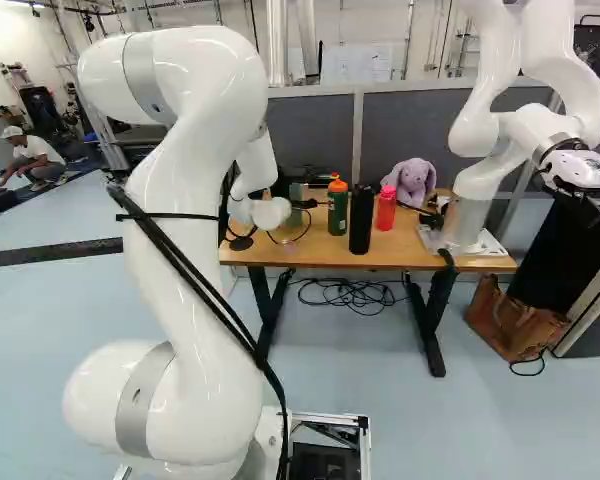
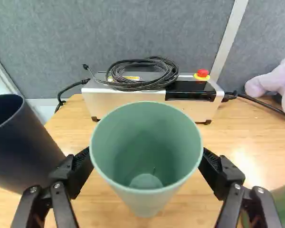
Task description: Place the green cup on the table
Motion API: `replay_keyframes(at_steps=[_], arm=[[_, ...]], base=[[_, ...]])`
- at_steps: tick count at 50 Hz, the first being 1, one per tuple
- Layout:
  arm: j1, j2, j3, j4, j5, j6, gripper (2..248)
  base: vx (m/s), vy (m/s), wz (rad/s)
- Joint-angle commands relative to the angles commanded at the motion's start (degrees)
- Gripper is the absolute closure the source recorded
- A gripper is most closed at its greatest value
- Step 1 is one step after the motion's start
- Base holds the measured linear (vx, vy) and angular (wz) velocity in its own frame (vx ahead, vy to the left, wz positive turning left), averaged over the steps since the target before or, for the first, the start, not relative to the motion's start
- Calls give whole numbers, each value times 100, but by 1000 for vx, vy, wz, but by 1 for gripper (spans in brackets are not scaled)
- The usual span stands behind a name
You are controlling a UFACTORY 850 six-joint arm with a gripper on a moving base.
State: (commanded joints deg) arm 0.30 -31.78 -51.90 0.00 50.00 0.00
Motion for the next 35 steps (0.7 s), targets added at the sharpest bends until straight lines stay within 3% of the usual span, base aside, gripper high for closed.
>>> replay_keyframes(at_steps=[35], arm=[[126, 1171, 1176, 0, 0, 0, 3]], base=[[0, 0, 0]])
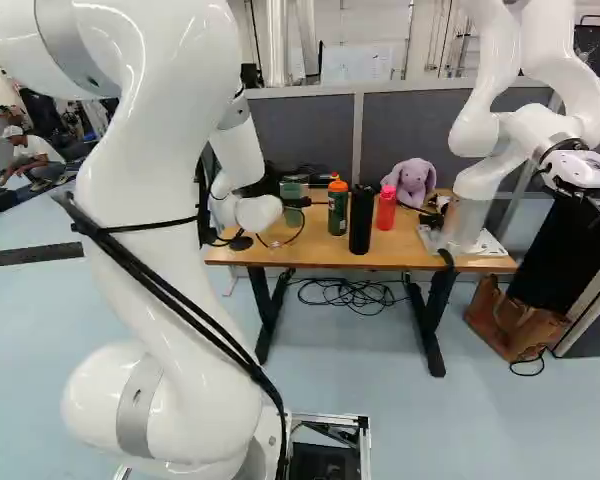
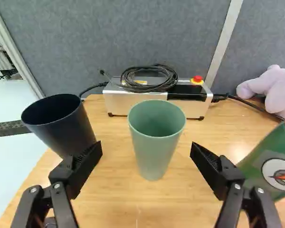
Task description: Place the green cup on the table
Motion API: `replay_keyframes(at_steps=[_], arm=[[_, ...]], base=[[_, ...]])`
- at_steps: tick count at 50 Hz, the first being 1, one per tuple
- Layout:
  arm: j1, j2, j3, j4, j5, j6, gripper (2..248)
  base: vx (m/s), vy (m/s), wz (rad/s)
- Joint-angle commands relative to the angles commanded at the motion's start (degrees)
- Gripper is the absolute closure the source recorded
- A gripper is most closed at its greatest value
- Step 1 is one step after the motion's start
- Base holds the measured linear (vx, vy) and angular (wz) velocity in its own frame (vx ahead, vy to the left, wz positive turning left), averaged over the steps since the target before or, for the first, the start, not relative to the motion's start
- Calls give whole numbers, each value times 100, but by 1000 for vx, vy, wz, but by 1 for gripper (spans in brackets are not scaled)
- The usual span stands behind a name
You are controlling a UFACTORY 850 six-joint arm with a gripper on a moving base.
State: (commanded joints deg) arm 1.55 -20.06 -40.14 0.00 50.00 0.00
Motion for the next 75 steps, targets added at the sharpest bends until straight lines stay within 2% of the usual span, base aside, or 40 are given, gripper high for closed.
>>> replay_keyframes(at_steps=[20, 51, 75], arm=[[79, 480, 582, 0, 0, 0, 3], [61, 756, 843, 0, 0, 0, 3], [13, 1382, 1430, 0, 0, 0, 3]], base=[[0, 0, 0], [0, 0, 0], [0, 0, 0]])
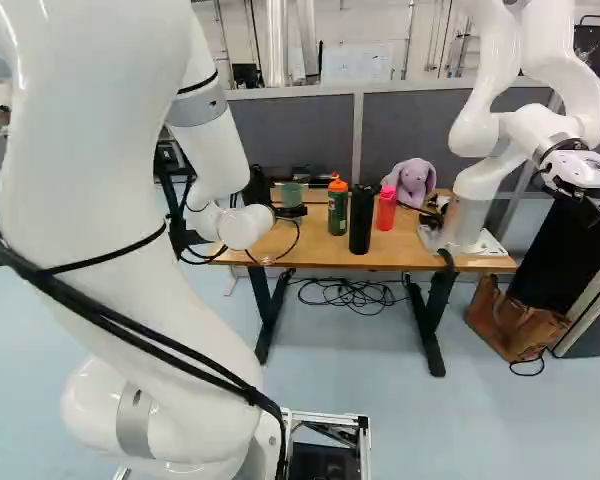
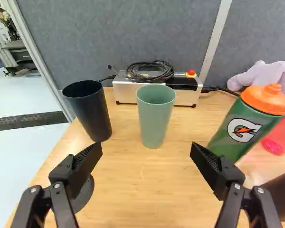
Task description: Place the green cup on the table
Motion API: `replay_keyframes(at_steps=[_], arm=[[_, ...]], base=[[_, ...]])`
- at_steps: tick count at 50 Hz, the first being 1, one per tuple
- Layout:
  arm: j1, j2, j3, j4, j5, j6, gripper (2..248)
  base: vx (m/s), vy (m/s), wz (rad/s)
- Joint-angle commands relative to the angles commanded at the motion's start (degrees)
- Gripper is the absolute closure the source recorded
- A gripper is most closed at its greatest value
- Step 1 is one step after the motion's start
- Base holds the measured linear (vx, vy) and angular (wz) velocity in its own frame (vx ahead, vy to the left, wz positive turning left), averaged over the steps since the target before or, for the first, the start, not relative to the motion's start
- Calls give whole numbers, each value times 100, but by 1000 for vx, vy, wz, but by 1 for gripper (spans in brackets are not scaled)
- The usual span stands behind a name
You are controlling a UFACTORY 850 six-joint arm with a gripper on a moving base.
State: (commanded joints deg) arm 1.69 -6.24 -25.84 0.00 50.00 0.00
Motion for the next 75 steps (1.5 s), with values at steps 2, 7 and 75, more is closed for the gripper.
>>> replay_keyframes(at_steps=[2, 7, 75], arm=[[-5, 69, 64, 0, 0, 0, 3], [-20, 260, 243, 0, 0, 0, 3], [-166, 2183, 2045, 0, 0, 0, 3]], base=[[0, 0, 0], [0, 0, 0], [0, 0, 0]])
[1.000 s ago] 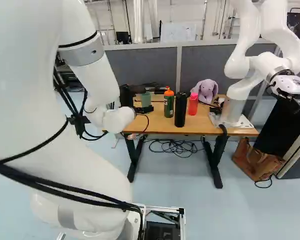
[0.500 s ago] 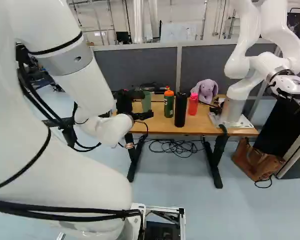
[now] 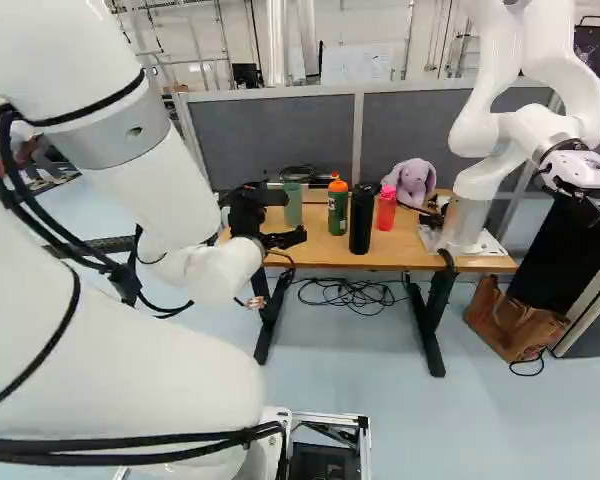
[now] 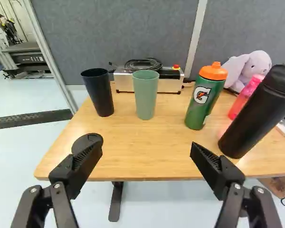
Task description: Place the green cup on the table
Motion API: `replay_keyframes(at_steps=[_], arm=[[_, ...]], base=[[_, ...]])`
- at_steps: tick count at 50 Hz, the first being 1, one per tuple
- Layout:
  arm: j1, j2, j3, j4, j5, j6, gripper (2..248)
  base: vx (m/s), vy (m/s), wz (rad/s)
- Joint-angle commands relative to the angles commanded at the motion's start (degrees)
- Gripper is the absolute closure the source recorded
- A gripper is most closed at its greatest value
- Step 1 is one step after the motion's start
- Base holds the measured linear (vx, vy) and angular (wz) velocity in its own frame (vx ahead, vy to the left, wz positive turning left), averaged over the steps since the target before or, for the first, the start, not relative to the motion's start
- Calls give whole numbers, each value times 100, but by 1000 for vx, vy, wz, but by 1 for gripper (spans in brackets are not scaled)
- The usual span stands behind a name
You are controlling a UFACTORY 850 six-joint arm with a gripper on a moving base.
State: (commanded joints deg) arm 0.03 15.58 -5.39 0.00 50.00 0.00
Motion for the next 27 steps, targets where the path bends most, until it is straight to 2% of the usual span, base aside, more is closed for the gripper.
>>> replay_keyframes(at_steps=[27], arm=[[-3, 42, 39, 0, 0, 0, 3]], base=[[0, 0, 0]])
